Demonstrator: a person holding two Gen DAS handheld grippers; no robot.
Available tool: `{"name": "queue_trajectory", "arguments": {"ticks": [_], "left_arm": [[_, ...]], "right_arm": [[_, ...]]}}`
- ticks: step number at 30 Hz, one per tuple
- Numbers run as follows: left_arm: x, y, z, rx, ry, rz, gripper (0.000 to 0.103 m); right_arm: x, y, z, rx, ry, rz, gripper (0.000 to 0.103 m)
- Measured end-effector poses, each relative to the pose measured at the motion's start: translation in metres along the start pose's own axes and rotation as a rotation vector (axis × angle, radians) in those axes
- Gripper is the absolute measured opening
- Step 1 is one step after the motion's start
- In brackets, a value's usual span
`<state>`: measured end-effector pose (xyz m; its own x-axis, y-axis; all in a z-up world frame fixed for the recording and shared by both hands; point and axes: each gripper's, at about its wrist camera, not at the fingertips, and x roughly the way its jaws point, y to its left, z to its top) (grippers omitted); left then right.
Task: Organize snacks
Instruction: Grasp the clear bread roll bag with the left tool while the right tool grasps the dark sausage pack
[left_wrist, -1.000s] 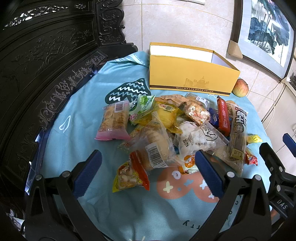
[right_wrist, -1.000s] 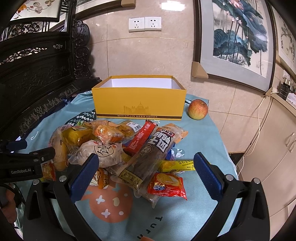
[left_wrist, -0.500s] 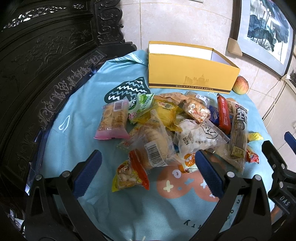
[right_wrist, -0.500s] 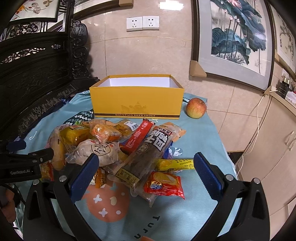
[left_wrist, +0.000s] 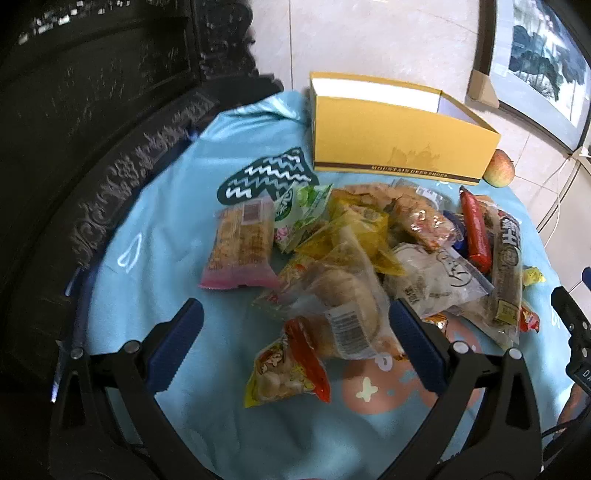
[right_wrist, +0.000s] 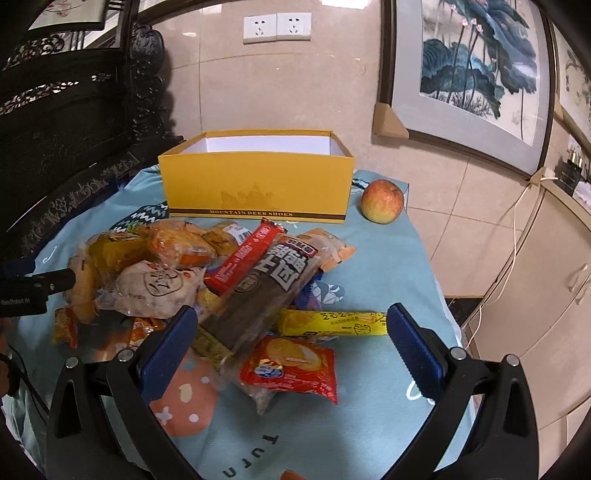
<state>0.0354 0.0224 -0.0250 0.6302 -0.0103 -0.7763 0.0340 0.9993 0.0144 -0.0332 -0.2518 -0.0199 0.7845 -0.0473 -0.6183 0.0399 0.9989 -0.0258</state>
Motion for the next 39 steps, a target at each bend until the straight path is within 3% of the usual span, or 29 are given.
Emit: {"name": "queue_trajectory", "arguments": {"ticks": [12,17,19,25,32,39], "left_arm": [[0.042,-0.017,0.006,0.004,0.095,-0.063,0.101],[0.049,-0.013,0.002,-0.004,0.077,-0.099,0.086],[0.05,-0.012,-0.002,0.001,0.082,-0.113,0.057],[0.034,0.002,-0.001,-0.038,0.067,-0.171,0.038],[-0.004,0.016,0.004,-0.064,0.003,-0.218,0.035],[-0.029,0.017,0.012,-0.066,-0.061,-0.253,0.035]], "right_arm": [[0.024,-0.002,-0.008,0.031,0.048,0.057,0.102],[0.025,-0.004,-0.009,0.034,0.058,0.046,0.102],[0.025,-0.004,-0.01,0.032,0.061,0.032,0.102],[0.019,-0.007,-0.013,0.014,0.066,-0.009,0.102],[0.012,-0.024,-0.013,0.027,0.057,-0.048,0.102],[0.033,-0.013,0.005,0.029,0.115,0.01,0.102]]}}
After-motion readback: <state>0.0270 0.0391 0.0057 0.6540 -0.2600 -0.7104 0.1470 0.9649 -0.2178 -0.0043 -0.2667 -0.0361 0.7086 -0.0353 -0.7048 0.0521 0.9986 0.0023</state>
